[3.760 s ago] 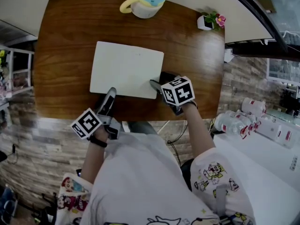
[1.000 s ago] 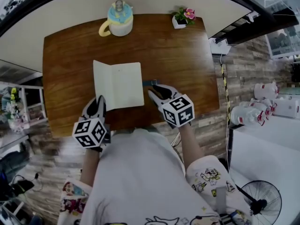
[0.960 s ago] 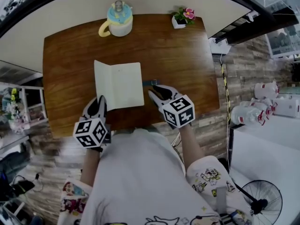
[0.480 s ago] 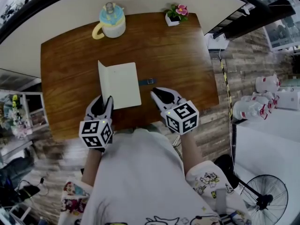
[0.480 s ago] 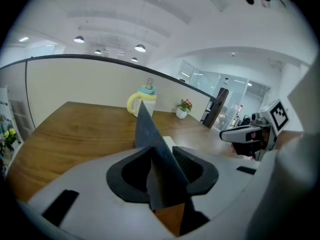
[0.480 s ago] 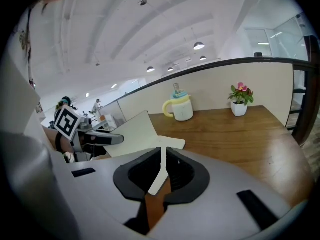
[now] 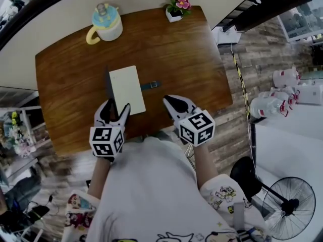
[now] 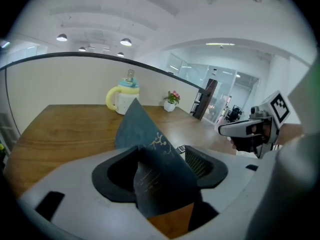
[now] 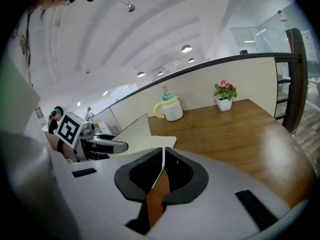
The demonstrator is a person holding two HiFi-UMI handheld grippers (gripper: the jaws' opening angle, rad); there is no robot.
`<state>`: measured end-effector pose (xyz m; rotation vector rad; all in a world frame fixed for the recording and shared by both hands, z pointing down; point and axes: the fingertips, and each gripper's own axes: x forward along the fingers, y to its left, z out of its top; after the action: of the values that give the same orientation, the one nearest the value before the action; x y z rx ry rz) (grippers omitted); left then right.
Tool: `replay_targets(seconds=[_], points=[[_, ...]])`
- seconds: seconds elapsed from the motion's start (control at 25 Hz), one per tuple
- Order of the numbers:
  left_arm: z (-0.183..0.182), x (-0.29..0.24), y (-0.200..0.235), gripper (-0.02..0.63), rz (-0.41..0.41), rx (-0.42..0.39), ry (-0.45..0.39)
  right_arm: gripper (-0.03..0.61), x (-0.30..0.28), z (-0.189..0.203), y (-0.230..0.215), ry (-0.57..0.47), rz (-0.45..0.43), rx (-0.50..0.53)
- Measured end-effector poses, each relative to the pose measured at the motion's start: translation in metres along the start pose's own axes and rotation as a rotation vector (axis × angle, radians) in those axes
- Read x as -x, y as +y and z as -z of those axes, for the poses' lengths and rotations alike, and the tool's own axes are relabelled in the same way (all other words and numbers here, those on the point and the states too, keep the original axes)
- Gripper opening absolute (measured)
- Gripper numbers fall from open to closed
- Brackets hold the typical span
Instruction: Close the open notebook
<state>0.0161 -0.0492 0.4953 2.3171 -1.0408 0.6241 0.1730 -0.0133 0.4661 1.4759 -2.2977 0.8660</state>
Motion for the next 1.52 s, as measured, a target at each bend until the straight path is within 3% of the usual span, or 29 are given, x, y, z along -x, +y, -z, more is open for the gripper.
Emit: replay_targets(seconds=[0.36,0.92,1.52], points=[[0.009,-0.025,-0.020,0.328,-0.026,-0.072,0.041,0.012,0.020,0.013,-0.019,-0.001,0.043,-0.047],[0.027,-0.060,-0.036,0.353,-0.158,-0.185,0.100,0.012,0.041,0.034,-0.055,0.043,0.071,-0.061],[0.029,-0.067,-0.045,0.367,-0.154,-0.160,0.074,0.012,0.052,0.042,-0.074,0.058,0.089,-0.058]])
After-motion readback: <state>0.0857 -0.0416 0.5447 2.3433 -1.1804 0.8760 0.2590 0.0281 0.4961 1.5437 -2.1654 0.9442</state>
